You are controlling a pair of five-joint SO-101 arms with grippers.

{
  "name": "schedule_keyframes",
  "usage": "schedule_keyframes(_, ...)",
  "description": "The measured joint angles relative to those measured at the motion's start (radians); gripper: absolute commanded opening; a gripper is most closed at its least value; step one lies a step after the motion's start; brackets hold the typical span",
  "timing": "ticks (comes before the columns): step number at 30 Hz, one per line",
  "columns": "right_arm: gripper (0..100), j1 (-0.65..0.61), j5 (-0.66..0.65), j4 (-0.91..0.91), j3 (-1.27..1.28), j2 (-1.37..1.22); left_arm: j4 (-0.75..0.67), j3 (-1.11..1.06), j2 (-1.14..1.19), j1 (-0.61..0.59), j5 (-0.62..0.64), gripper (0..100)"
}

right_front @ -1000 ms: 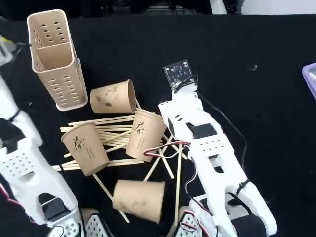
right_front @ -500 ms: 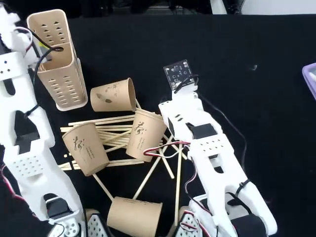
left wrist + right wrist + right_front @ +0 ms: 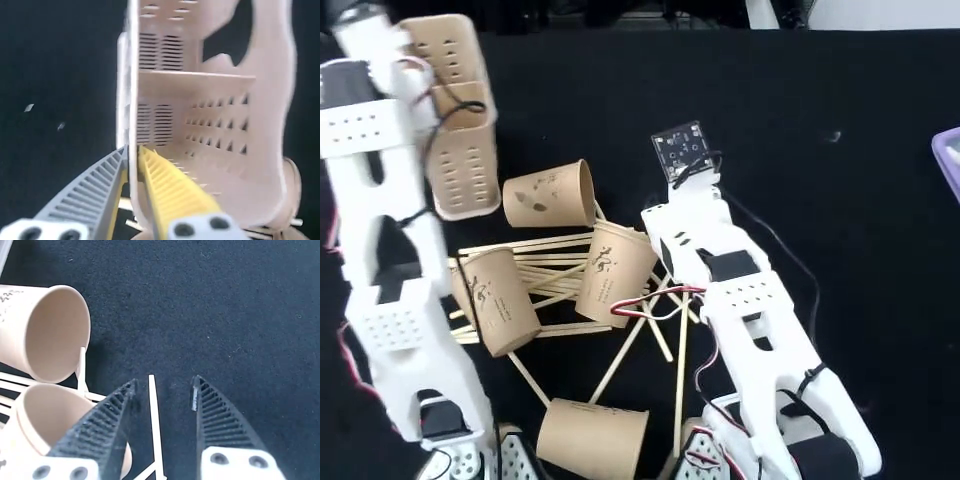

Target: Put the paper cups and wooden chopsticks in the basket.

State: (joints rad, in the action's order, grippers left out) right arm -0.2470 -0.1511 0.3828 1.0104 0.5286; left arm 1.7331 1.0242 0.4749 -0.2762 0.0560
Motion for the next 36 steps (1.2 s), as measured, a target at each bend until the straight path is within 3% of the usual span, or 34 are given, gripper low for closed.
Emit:
schedule_keyframes(6, 17.0, 0.0, 0.0, 0.0, 0.0, 0.0, -0.031, 0.003, -0.005, 0.169, -0.157, 3)
schedule_keyframes(10, 17.1, 0.0, 0.0, 0.0, 0.0, 0.0, -0.031, 0.003, -0.006, 0.204, -0.199, 3)
schedule_keyframes(23, 17.2, 0.0, 0.0, 0.0, 0.0, 0.0, -0.031, 0.003, -0.005, 0.14, -0.193, 3)
schedule_keyframes(31, 17.2, 0.0, 0.0, -0.003, 0.0, 0.0, -0.04, -0.002, 0.002, 0.035, 0.04, 3)
schedule_keyframes(36, 17.2, 0.0, 0.0, -0.003, 0.0, 0.0, -0.04, -0.002, 0.003, 0.035, -0.02, 3)
